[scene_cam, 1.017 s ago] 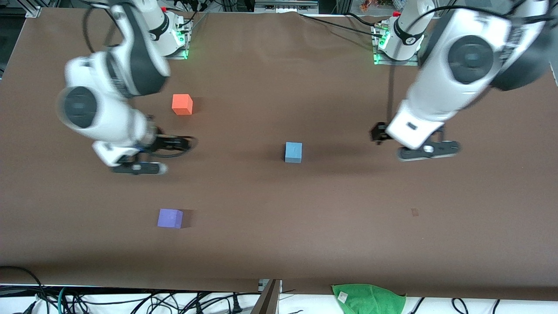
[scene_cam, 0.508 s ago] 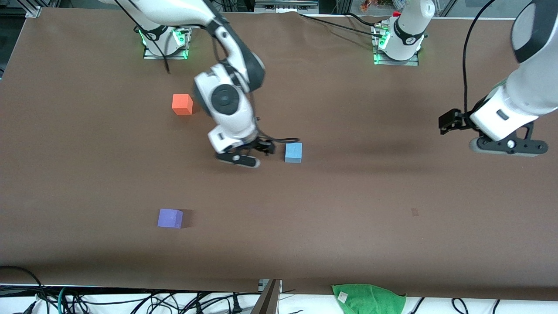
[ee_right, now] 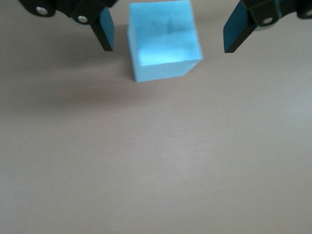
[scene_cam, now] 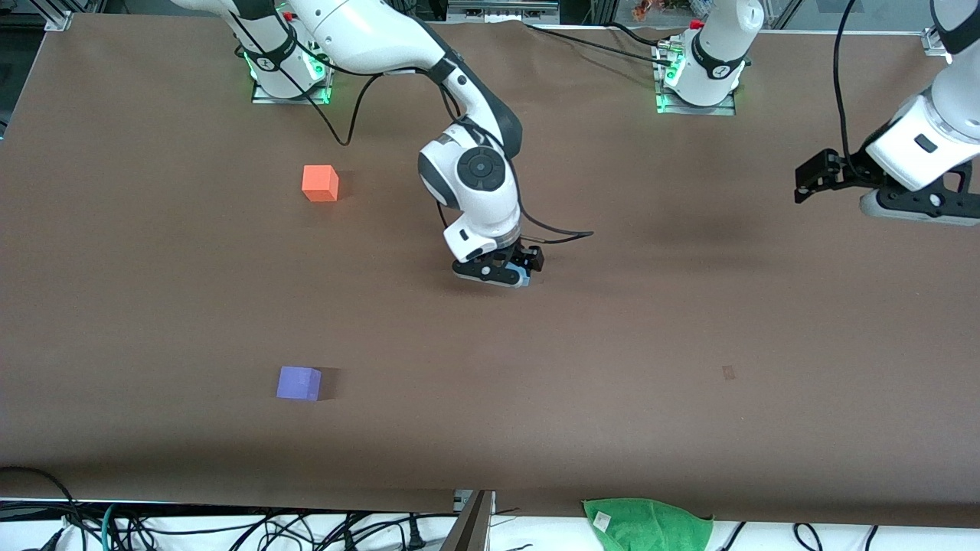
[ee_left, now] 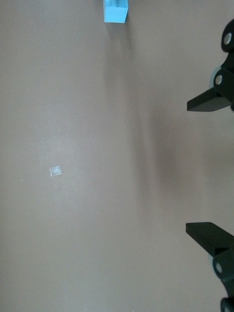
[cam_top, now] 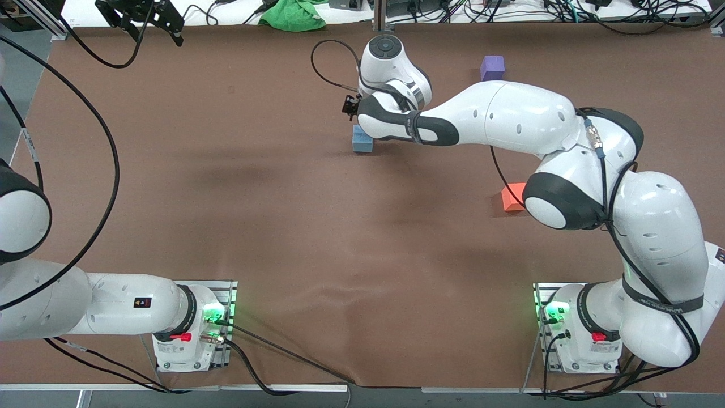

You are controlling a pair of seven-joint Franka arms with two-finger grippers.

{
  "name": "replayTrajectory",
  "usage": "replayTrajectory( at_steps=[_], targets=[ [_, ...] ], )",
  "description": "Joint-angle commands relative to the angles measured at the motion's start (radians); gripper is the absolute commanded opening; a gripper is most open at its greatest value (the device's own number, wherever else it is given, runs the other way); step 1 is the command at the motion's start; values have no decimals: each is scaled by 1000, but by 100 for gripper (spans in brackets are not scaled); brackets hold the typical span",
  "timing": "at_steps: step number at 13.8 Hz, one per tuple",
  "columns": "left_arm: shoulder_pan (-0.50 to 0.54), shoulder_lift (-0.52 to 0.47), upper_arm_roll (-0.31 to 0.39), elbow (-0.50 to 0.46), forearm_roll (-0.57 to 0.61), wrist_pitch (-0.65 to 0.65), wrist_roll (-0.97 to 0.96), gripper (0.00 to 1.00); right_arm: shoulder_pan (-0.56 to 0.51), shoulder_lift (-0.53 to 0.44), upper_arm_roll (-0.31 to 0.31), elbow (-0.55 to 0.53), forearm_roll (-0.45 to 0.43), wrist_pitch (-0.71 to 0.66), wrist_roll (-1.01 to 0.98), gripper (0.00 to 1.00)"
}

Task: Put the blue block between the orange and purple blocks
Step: 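Set the blue block down and open the left gripper, withdrawing it, then lower the right gripper onto the blue block and close it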

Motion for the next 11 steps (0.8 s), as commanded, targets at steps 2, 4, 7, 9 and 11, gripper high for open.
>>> replayTrajectory(
  at_steps=[2,4,7,9,11],
  targets=[
    [-11,-3,25,-13,-11,5,0,100,47,70,-16,34,-82,98,35,99],
    [-13,-3,20,-7,14,10,-6,100,49,98,-16,28,-143,108,35,99],
    [-14,3,14,-1,20,8,-35,100,55,120,-16,25,-159,108,37,97],
    [-13,3,16,-2,18,5,-38,100,53,115,-16,17,-160,106,26,65],
    [-13,5,16,-1,18,5,-40,100,49,112,-16,15,-159,103,23,49]
  ],
)
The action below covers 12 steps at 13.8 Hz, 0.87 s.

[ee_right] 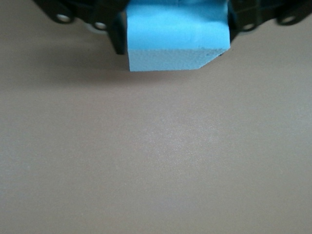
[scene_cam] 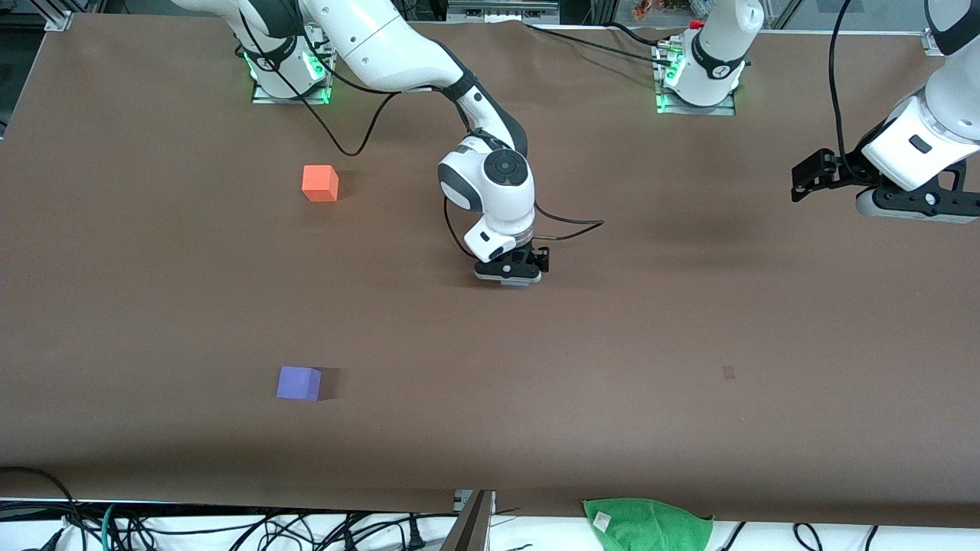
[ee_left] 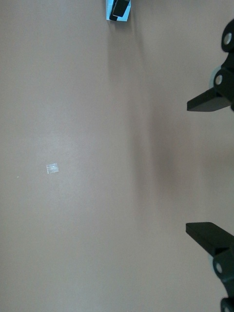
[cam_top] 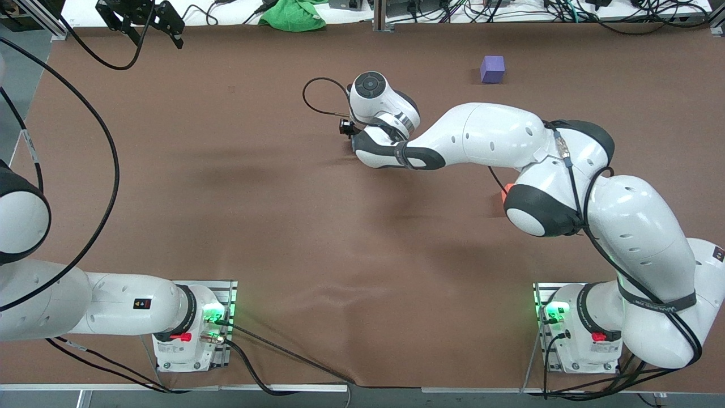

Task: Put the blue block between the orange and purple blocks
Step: 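Lower the right gripper onto the blue block and close it, then carry the blue block with the right gripper toward the orange block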

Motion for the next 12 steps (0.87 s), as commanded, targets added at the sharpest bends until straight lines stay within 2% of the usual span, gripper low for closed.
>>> replayTrajectory(
  at_steps=[1,3,4,8,10,12],
  targets=[
    [-5,1,0,6,17,3,-17,100,5,-1,-10,13,-19,-3,2,39],
    [-5,3,0,6,17,3,-17,100,-4,-4,-17,13,-18,-11,-8,13],
    [-5,1,0,6,17,3,-17,100,-18,-19,-22,10,-18,-38,-11,9],
    [-6,1,-2,6,17,1,-17,100,-177,-165,-33,-42,37,-248,-262,9],
    [-11,1,-3,8,17,1,-18,100,-252,-299,-37,-190,88,-284,-426,10],
    [-17,1,-3,8,17,1,-18,100,-352,-447,-37,-423,96,-214,-583,11]
  ],
)
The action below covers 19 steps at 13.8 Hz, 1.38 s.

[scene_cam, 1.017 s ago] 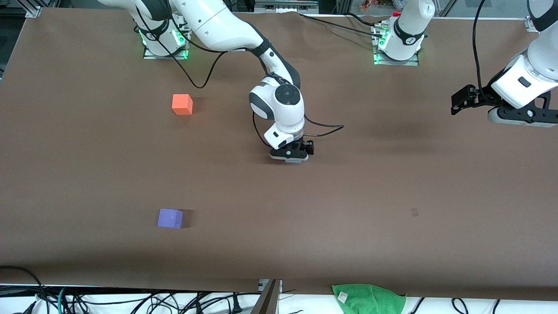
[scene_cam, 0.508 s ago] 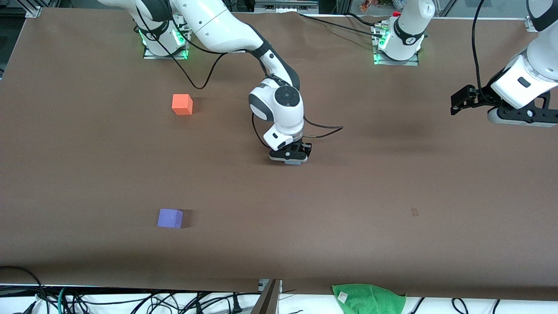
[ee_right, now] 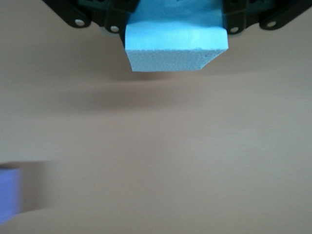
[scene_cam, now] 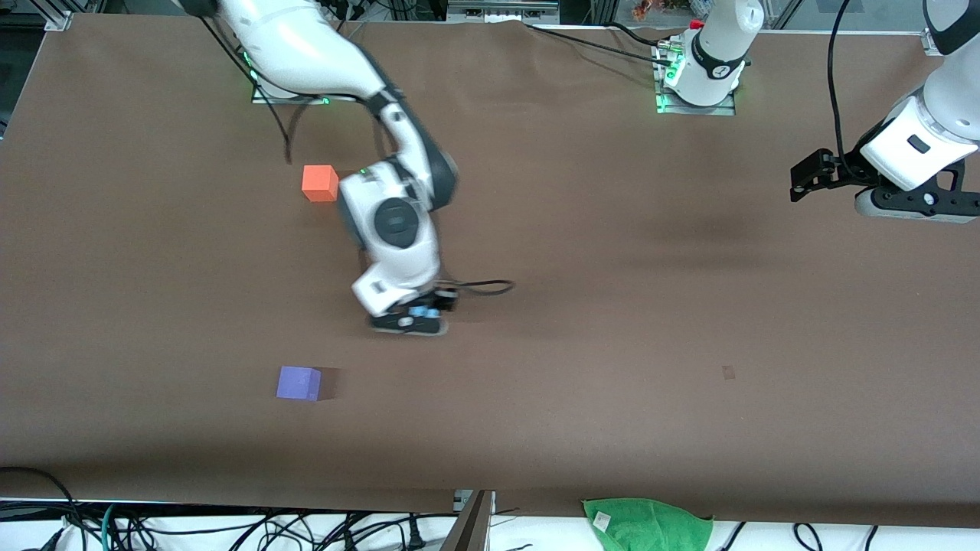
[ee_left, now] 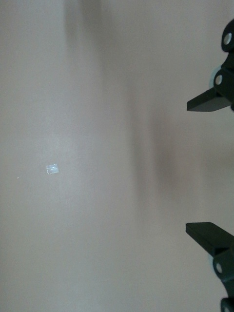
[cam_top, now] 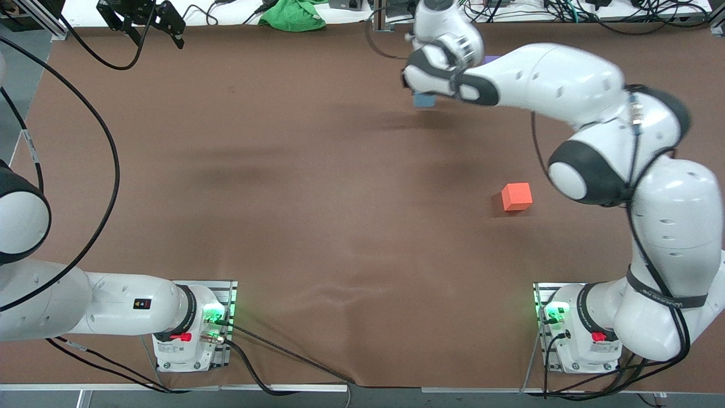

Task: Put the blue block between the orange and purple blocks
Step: 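Carry the blue block with the right gripper toward the orange block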

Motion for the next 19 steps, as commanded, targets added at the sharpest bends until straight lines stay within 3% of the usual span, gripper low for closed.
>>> replayTrajectory(
  at_steps=[1,3,5,8,9,12,14,15,16,19],
  targets=[
    [-11,1,-3,8,17,1,-16,100,-105,-249,19,-397,20,121,-187,11],
    [-11,1,-3,9,17,1,-16,100,-197,-326,19,-573,28,238,-301,14],
    [-11,1,-3,8,17,1,-16,100,-249,-337,19,-671,95,325,-398,14],
    [-11,1,-3,8,17,1,-18,100,-251,-331,19,-753,141,420,-400,15],
    [-11,1,-3,8,17,1,-18,100,-250,-325,22,-776,141,460,-398,23],
    [-11,1,-3,9,17,1,-18,100,-250,-304,28,-797,143,511,-387,34],
    [-11,1,-3,8,17,1,-18,100,-250,-295,28,-799,143,516,-387,58],
    [-11,1,-3,8,17,1,-18,100,-250,-293,28,-799,143,516,-387,85],
    [-11,1,-3,8,17,1,-18,100,-250,-288,27,-806,143,517,-387,99],
    [-11,1,-3,8,17,1,-18,100,-250,-293,27,-808,143,514,-386,99]
  ],
)
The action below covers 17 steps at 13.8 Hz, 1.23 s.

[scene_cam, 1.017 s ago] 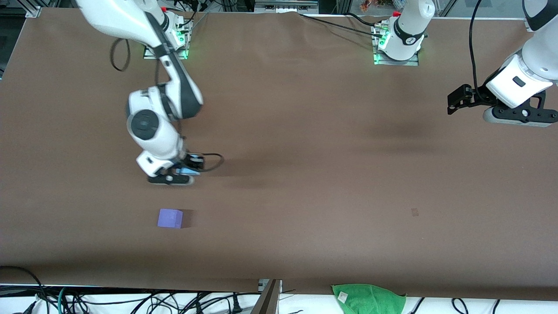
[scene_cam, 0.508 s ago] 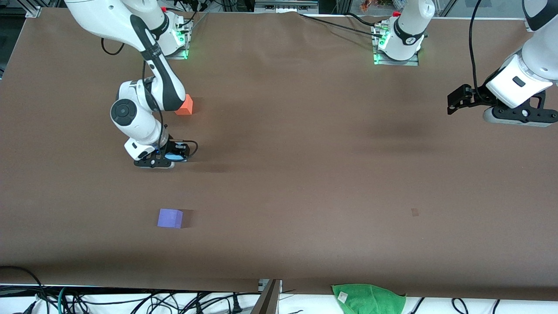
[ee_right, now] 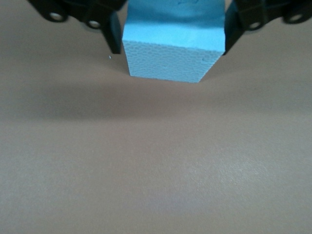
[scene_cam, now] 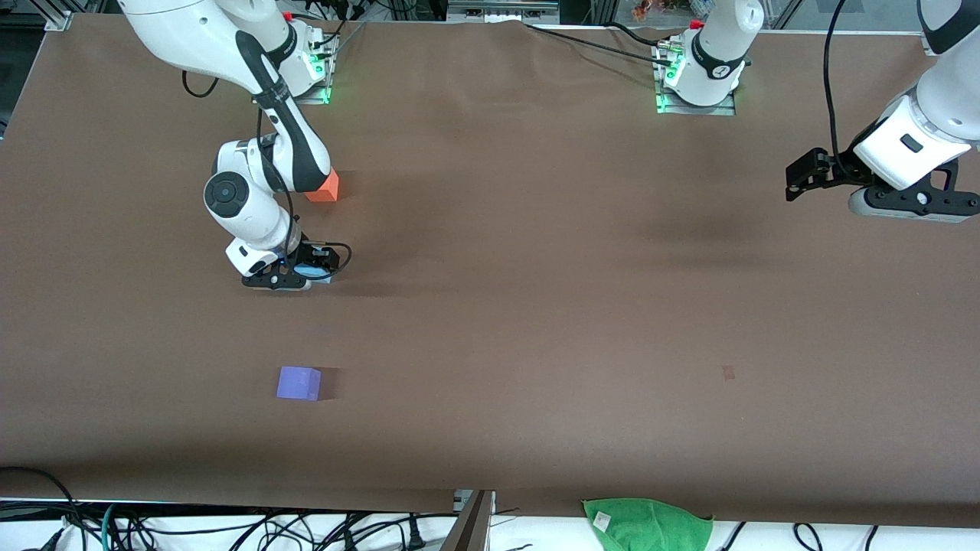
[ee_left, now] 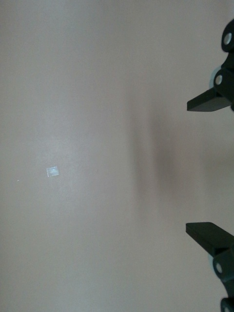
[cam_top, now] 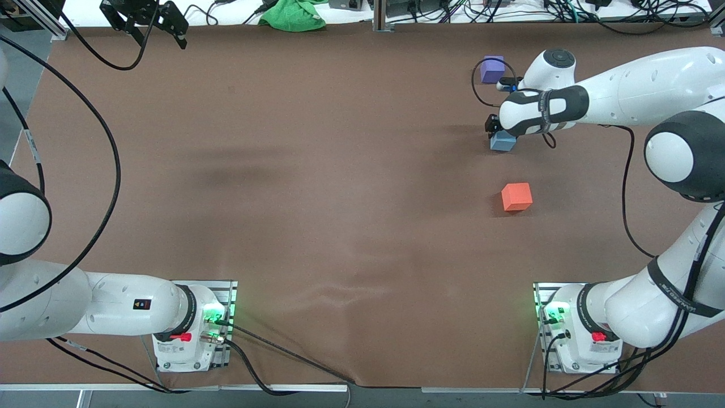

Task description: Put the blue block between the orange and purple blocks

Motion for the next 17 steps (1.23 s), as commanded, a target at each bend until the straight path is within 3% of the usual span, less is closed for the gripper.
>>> replayTrajectory(
  at_steps=[1,2,7,9,11,12,17],
  targets=[
    [-7,1,0,8,17,1,-13,100,1,-32,6,-17,22,16,19,99],
    [-7,1,0,8,17,1,-13,100,3,-59,9,-2,20,4,26,99],
    [-7,1,0,8,17,1,-11,100,6,-220,36,147,17,-305,46,100],
    [-7,1,0,8,17,1,-11,100,5,-274,23,286,10,-529,45,100],
    [-7,1,0,8,17,1,-11,100,0,-270,-26,482,4,-809,49,100],
    [-7,1,0,8,17,1,-11,100,-2,-276,-45,524,0,-896,39,100],
    [-7,1,0,8,17,1,-13,100,-3,-440,-80,492,-53,-978,22,100]
  ],
)
